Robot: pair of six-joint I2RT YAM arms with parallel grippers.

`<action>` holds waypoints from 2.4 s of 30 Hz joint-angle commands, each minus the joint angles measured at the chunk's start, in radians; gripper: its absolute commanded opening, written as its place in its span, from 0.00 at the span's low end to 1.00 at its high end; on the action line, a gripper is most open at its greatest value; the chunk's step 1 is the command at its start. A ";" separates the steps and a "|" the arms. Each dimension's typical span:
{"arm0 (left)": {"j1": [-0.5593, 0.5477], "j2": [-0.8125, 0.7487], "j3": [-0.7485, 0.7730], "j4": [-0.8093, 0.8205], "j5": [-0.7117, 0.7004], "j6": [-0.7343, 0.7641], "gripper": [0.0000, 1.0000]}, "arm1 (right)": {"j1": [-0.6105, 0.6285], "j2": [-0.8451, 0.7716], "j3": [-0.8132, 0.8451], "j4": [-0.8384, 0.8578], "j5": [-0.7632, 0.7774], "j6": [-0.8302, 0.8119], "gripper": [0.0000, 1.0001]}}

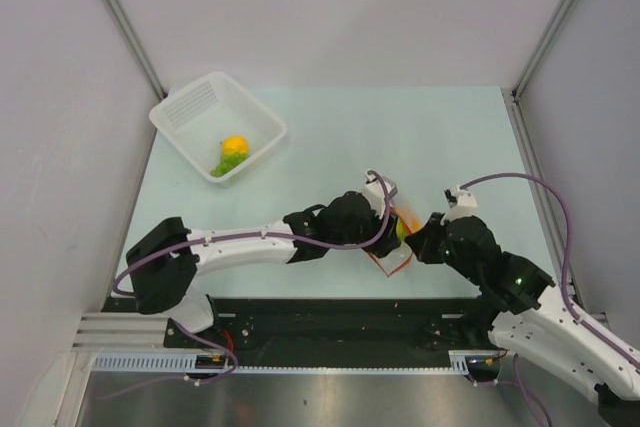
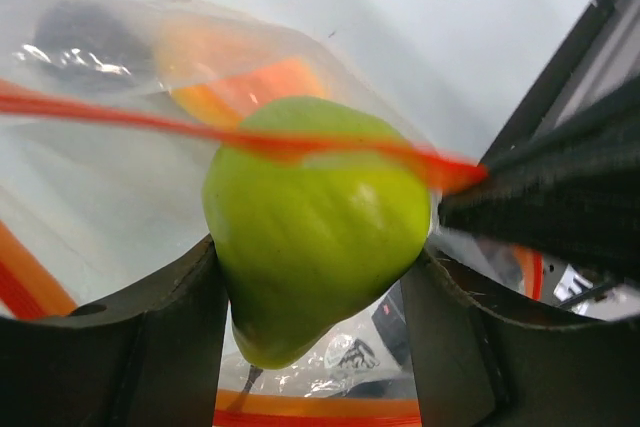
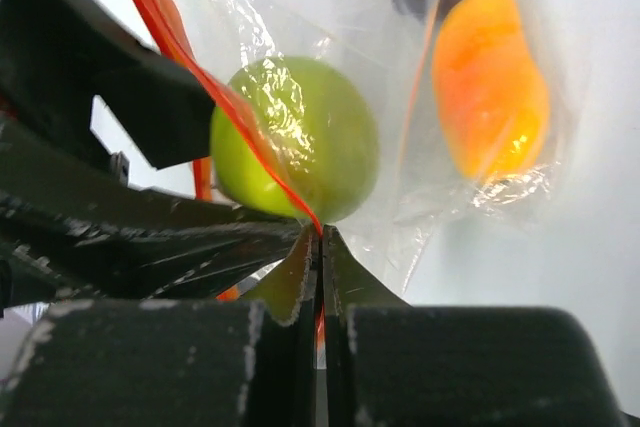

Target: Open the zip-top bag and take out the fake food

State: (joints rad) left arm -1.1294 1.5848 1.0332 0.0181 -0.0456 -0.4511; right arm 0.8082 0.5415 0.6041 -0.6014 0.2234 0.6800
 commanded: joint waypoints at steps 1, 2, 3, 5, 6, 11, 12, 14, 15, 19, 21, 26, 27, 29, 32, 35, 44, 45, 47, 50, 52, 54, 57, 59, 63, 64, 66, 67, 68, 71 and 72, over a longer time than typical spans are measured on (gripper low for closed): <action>0.005 -0.092 -0.065 0.111 0.099 0.120 0.00 | 0.003 -0.060 0.022 -0.058 0.120 0.052 0.00; 0.003 -0.107 -0.079 0.123 0.114 0.132 0.00 | 0.002 -0.069 0.023 -0.072 0.158 0.073 0.00; 0.003 -0.130 -0.109 0.137 0.125 0.153 0.00 | 0.003 -0.092 0.023 -0.080 0.177 0.098 0.00; 0.003 -0.163 -0.137 0.167 0.148 0.176 0.00 | 0.002 -0.106 0.022 -0.086 0.201 0.099 0.00; 0.003 -0.198 -0.171 0.184 0.159 0.181 0.00 | 0.002 -0.104 0.022 -0.086 0.205 0.098 0.00; 0.003 -0.276 -0.237 0.316 0.248 0.193 0.00 | 0.003 -0.052 0.023 -0.058 0.153 0.063 0.00; 0.003 -0.284 -0.234 0.336 0.266 0.190 0.00 | 0.002 -0.045 0.020 -0.048 0.133 0.053 0.00; 0.003 -0.286 -0.216 0.358 0.292 0.175 0.00 | 0.003 -0.037 0.014 -0.005 0.076 0.035 0.00; 0.003 -0.286 -0.208 0.385 0.321 0.169 0.00 | 0.002 -0.035 0.010 0.006 0.065 0.036 0.00; 0.005 -0.269 -0.174 0.492 0.392 0.115 0.00 | 0.002 -0.025 0.013 0.023 0.057 0.033 0.00; 0.017 -0.243 -0.156 0.586 0.436 0.063 0.00 | 0.002 -0.021 0.016 0.022 0.056 0.035 0.00; 0.057 -0.148 -0.093 0.749 0.592 -0.086 0.00 | 0.003 -0.031 0.014 0.018 0.048 0.043 0.00; 0.063 -0.135 -0.088 0.796 0.601 -0.103 0.00 | 0.003 -0.032 0.013 0.022 0.047 0.043 0.00; 0.082 -0.111 -0.072 0.838 0.616 -0.136 0.00 | 0.002 -0.037 0.017 0.020 0.044 0.043 0.00; 0.086 -0.106 -0.049 0.829 0.610 -0.112 0.00 | 0.003 -0.049 0.023 0.005 0.042 0.046 0.00; 0.086 -0.103 -0.056 0.816 0.580 -0.043 0.00 | 0.003 -0.070 0.025 0.005 0.030 0.046 0.00; 0.166 -0.218 -0.079 0.720 0.563 0.003 0.00 | 0.003 -0.094 0.034 -0.041 0.065 0.036 0.00; 0.184 -0.235 -0.073 0.683 0.550 0.009 0.00 | 0.002 -0.098 0.033 -0.046 0.074 0.035 0.00; 0.241 -0.296 -0.074 0.605 0.534 0.031 0.00 | 0.003 -0.103 0.036 -0.047 0.079 0.030 0.00; 0.328 -0.385 -0.078 0.448 0.390 0.048 0.01 | 0.003 -0.101 0.042 -0.047 0.083 0.026 0.00; 0.394 -0.417 -0.067 0.312 0.108 0.019 0.04 | 0.003 -0.101 0.042 -0.049 0.086 0.027 0.00; 0.446 -0.439 -0.039 0.114 -0.073 -0.018 0.04 | 0.002 -0.103 0.039 -0.046 0.091 0.023 0.00; 0.592 -0.431 -0.018 -0.050 -0.223 -0.121 0.03 | 0.002 -0.097 0.045 -0.043 0.093 0.013 0.00; 0.707 -0.419 -0.025 -0.078 -0.205 -0.155 0.13 | 0.002 -0.092 0.051 -0.046 0.093 0.012 0.00; 0.879 -0.324 0.001 -0.099 -0.058 -0.251 0.16 | 0.000 -0.089 0.054 -0.051 0.099 0.007 0.00; 0.932 -0.263 0.020 -0.095 -0.024 -0.264 0.13 | 0.000 -0.089 0.052 -0.052 0.100 0.007 0.00; 0.985 -0.153 0.050 -0.090 0.070 -0.288 0.06 | 0.000 -0.086 0.054 -0.049 0.099 0.009 0.00; 0.994 -0.116 0.083 -0.080 0.097 -0.285 0.04 | 0.002 -0.084 0.056 -0.049 0.097 0.009 0.00; 1.000 -0.080 0.106 -0.087 0.117 -0.284 0.02 | 0.000 -0.083 0.054 -0.049 0.099 0.009 0.00; 1.010 0.042 0.179 -0.116 0.153 -0.296 0.00 | 0.000 -0.081 0.062 -0.057 0.096 0.009 0.00; 1.010 0.058 0.185 -0.110 0.151 -0.304 0.00 | 0.000 -0.084 0.065 -0.060 0.097 0.010 0.00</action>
State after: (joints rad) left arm -0.1204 1.5829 1.1362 -0.0780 0.0101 -0.7055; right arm 0.8082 0.4572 0.6178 -0.6621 0.2924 0.7025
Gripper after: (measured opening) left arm 0.646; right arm 0.010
